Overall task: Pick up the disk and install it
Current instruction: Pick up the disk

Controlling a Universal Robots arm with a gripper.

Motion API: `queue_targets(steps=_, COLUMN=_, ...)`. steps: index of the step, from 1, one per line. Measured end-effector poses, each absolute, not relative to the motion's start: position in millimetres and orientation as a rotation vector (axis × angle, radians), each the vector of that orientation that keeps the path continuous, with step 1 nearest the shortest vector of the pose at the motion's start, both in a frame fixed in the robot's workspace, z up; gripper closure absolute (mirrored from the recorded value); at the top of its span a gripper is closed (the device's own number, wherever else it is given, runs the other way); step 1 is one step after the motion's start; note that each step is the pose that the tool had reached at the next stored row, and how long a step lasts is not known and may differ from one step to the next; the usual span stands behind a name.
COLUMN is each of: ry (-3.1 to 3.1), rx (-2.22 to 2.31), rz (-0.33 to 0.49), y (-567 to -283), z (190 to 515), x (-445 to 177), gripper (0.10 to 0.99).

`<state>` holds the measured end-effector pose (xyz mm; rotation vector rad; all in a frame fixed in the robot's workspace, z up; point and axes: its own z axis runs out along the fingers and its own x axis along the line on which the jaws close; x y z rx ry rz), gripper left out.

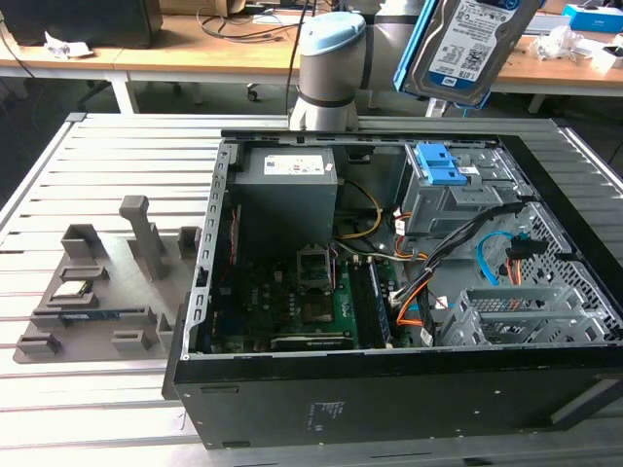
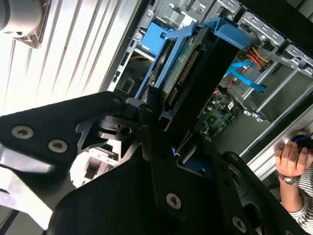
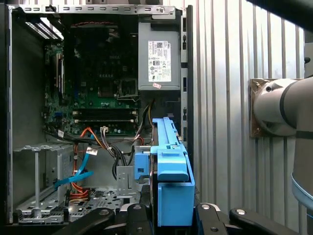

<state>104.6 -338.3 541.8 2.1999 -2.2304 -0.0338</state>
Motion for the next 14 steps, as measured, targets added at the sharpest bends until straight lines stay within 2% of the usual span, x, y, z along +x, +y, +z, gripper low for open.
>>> queue_targets(steps=14, ry=-2.23, rx=2.2, rz=-0.034, y=-338.3, z=541.8, x=159.1, gripper=0.722)
